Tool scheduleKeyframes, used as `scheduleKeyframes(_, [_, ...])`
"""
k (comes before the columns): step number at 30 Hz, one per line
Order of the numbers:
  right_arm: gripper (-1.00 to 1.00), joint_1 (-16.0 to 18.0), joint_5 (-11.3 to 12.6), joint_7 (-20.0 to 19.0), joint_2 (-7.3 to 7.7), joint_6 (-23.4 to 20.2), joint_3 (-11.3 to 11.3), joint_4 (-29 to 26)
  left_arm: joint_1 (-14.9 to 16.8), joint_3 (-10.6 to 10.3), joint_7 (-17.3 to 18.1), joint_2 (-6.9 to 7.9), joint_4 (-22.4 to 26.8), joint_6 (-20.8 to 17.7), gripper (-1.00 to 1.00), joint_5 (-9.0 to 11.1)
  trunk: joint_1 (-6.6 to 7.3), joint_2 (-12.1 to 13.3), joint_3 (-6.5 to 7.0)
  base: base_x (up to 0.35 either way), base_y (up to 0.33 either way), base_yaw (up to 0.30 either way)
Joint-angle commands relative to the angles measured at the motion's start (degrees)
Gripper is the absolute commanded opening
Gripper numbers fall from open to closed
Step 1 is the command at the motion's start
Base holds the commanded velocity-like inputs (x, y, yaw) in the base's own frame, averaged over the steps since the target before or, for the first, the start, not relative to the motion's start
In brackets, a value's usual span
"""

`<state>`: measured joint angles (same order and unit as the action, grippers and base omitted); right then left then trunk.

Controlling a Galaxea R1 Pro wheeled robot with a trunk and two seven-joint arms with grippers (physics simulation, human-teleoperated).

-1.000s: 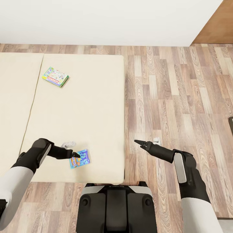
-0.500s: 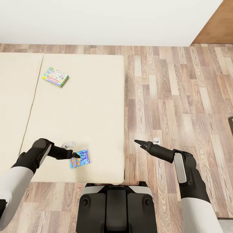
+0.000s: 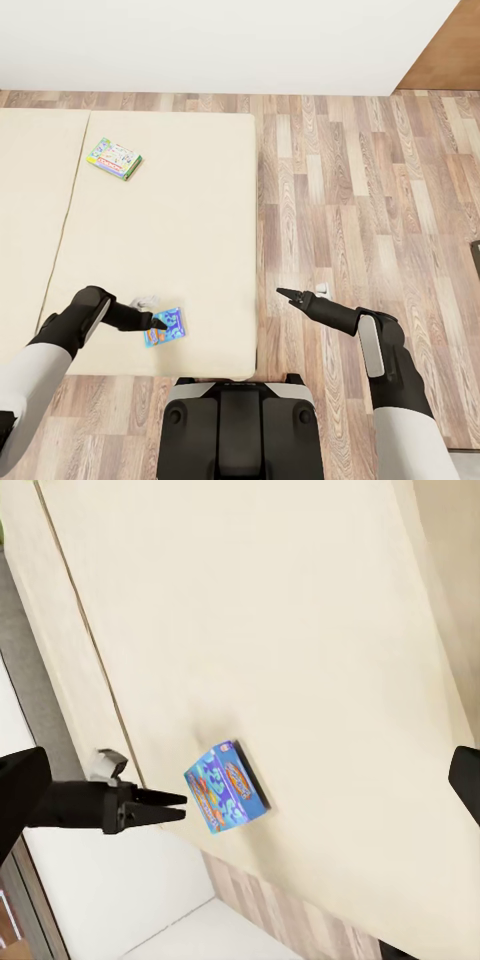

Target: Put all the toys in the child's room - the three board games (two on the bed and one on the table), the two jigsaw puzzles on the table, and the tennis ball on the table - inside the toy box on the table in the child's room.

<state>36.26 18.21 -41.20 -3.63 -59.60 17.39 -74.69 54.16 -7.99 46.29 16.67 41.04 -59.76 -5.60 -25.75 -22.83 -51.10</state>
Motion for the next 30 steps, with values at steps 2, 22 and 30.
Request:
scheduleKeyframes(2, [1.0,0.04,-0.37,-0.46,-0.06,-0.26,0.18,-0.02,0.04,-0.4,0.55,0.04,-0.35,-0.14,1.0,-0.57,-0.03,-0.09,-0.06,0.0,0.0,0.0])
scheduleKeyframes(22, [1.0,0.04,-0.45,-0.38,-0.06,-0.26,0.13,-0.02,0.4,-0.66,0.38,0.03,-5.01,-0.19,1.0,-0.8,-0.03,-0.09,-0.06,0.0,0.0,0.0])
scheduleKeyframes(30, [1.0,0.04,-0.44,-0.46,-0.06,-0.26,0.11,-0.02,0.53,-0.63,0.38,0.01,-5.08,-0.19,1.0,-0.83,-0.03,-0.09,-0.06,0.0,0.0,0.0])
